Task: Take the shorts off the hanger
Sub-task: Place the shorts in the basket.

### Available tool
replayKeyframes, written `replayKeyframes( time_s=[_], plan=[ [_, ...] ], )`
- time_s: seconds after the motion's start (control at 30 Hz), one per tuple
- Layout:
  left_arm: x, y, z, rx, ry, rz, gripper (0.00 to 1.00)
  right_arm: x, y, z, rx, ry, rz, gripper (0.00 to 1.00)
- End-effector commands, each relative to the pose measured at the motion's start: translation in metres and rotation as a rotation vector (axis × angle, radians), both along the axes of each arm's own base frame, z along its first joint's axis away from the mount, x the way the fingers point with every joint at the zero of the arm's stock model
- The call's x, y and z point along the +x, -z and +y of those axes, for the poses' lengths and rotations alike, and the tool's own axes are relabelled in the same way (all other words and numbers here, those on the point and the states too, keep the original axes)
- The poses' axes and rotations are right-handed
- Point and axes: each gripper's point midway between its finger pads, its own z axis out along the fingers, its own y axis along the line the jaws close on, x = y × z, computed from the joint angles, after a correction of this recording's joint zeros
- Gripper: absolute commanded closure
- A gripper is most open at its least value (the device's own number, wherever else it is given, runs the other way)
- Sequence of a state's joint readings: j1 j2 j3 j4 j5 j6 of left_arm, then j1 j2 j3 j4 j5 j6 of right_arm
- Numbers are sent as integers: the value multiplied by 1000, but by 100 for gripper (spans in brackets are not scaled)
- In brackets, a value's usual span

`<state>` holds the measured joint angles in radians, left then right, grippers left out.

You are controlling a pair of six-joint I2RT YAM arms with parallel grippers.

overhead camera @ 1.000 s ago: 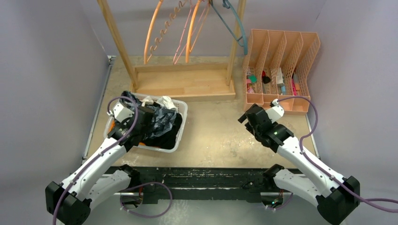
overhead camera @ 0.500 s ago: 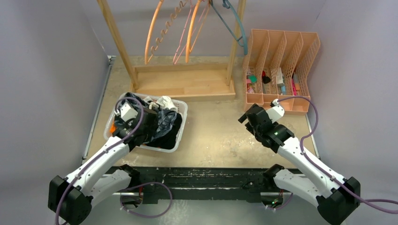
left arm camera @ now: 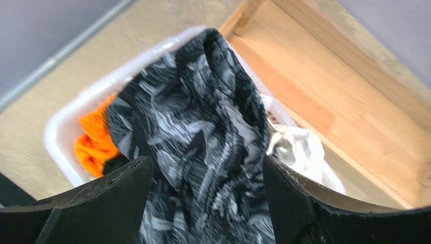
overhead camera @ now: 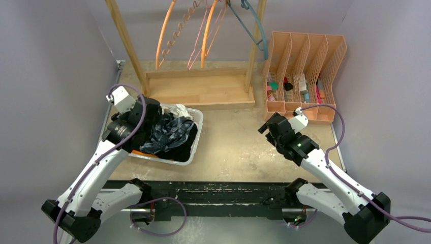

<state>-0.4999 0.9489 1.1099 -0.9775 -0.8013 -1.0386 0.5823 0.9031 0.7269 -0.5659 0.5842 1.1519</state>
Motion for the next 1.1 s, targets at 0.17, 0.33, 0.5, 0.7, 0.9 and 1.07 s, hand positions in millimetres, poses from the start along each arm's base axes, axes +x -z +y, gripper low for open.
replayKeyframes(
  time_s=[0.17, 0.33, 0.5, 0.7, 0.9, 1.07],
  plan=[
    [49, -29, 39, 245, -99, -34, 18, -1, -15, -8, -10, 26, -36, 10],
    [76, 10, 58, 201, -134, 63, 19, -5, -17, -15, -13, 42, -48, 10],
    [82, 88, 36, 41, -17, 207, 38, -8, -16, -16, -7, 42, -55, 10],
    [37, 132, 3, -174, 76, 262, 87, -7, -17, -18, -18, 47, -55, 10],
    [3, 131, 14, -197, 4, 232, 95, 1, -19, -11, -20, 26, -63, 10],
    [-1, 185, -2, -280, 12, 328, 94, 7, -14, 3, 2, -11, -36, 10]
  ],
)
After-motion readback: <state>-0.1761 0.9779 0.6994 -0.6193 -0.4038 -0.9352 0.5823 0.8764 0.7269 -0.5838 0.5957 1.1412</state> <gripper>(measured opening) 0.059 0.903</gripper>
